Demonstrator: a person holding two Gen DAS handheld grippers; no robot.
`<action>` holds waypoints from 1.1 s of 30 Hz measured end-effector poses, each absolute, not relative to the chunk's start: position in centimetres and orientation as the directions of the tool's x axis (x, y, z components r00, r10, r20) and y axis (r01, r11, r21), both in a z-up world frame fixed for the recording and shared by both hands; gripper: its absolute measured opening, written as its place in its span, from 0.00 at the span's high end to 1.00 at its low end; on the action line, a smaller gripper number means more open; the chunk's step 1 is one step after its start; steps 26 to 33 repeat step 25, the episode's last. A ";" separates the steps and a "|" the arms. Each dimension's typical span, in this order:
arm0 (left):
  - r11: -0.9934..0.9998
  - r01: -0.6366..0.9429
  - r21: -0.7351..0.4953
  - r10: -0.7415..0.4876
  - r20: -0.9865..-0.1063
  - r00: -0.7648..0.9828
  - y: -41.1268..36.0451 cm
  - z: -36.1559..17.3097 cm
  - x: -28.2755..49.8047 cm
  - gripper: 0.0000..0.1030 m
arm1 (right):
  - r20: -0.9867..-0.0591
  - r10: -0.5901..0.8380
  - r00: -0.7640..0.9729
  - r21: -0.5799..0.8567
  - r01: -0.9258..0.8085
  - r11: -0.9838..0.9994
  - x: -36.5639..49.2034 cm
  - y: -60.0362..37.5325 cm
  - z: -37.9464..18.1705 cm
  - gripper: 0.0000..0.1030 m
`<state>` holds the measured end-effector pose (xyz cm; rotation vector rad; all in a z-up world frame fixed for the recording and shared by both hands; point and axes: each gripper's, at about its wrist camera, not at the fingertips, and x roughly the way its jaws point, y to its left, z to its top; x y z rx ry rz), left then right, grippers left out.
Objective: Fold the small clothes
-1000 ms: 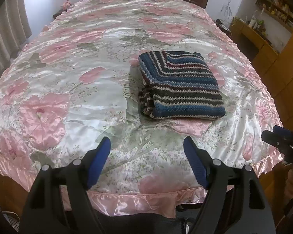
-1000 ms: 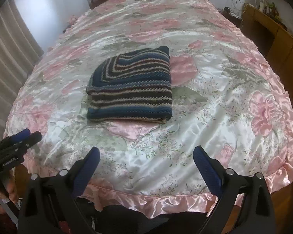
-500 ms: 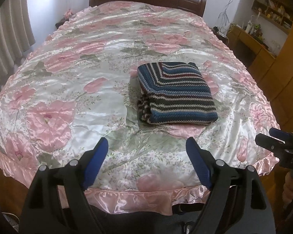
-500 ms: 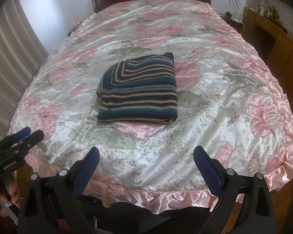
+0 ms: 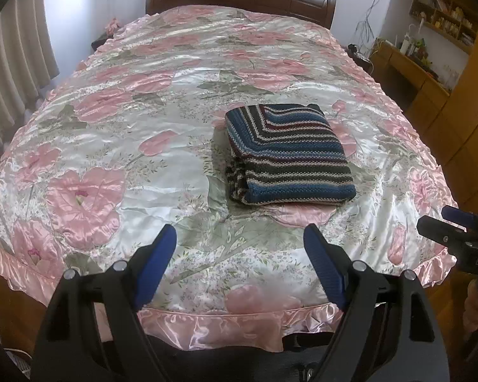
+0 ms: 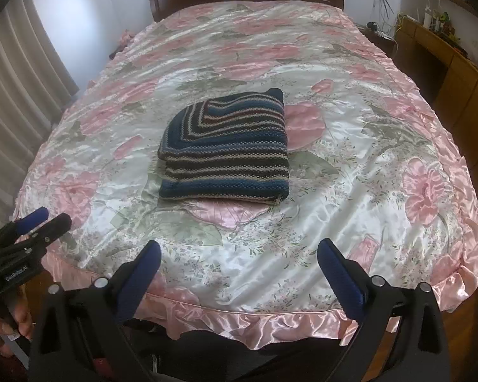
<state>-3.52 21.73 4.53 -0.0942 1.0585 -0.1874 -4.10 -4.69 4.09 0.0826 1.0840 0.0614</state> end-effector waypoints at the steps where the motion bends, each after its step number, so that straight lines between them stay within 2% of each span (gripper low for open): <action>1: 0.980 0.108 -0.167 -0.198 -0.857 0.476 21.7 4.6 -3.5 0.21 | -0.880 0.090 0.466 0.097 -0.009 0.995 -4.1 -4.7 4.1 0.04; 33: 0.982 0.109 -0.153 -0.187 -0.858 0.478 21.7 4.2 -3.6 0.18 | -0.884 0.088 0.459 0.088 -0.020 0.996 -3.8 -5.0 3.8 0.04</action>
